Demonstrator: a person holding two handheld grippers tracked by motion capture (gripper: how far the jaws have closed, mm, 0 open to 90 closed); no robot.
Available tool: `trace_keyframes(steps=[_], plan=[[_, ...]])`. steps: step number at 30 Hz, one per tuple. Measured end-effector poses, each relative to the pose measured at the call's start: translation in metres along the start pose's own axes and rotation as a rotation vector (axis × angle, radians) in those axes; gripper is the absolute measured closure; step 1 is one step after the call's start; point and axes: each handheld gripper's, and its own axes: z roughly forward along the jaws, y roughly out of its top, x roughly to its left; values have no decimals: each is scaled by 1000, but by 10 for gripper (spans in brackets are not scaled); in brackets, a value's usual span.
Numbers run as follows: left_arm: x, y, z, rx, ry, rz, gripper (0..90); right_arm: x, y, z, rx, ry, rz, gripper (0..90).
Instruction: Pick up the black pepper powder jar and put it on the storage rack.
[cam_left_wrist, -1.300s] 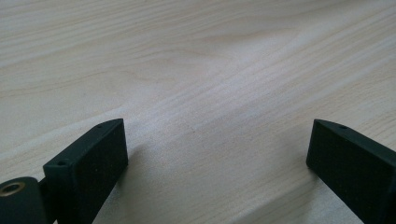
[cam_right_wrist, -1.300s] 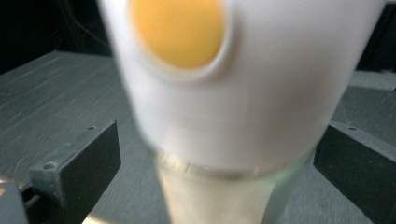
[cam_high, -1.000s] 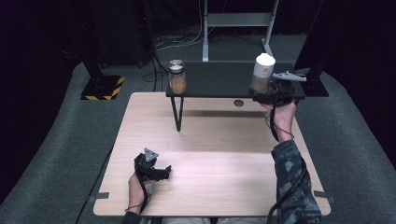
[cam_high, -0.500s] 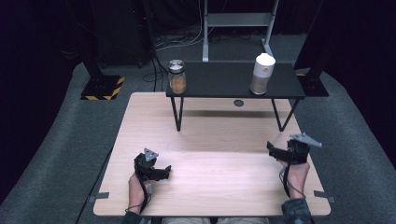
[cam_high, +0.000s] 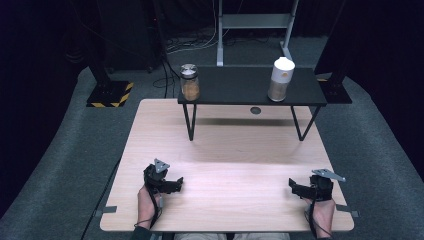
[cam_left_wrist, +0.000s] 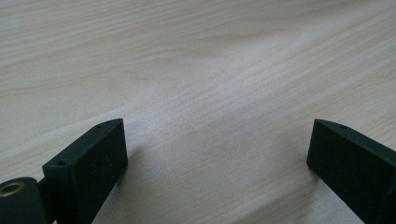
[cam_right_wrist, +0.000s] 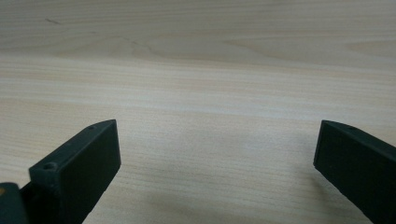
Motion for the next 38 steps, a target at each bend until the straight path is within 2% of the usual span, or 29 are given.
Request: trace_keyframes(steps=[8,10,12,16,19,20,21,38], plan=[[0,0,0,1,0,0,41,0,0,0,0,0,0,0],[0,0,0,0,1,2,40,-3,-2,1,19,10,2,0],[0,0,0,0,0,1,40,-5,-6,-2,-4,14,8,0],[0,0,0,1,1,0,39,-9,-1,1,22,34,12,0],[-1,1,0,3,8,-4,39,-10,-3,0,16,38,16,0],[-1,1,1,2,9,-9,39,-13,-6,-2,-4,49,23,0],[-1,1,1,2,9,-9,38,-7,-14,-6,-42,30,3,0],[-2,0,0,1,15,-2,38,-4,-10,-4,-22,23,-19,1]])
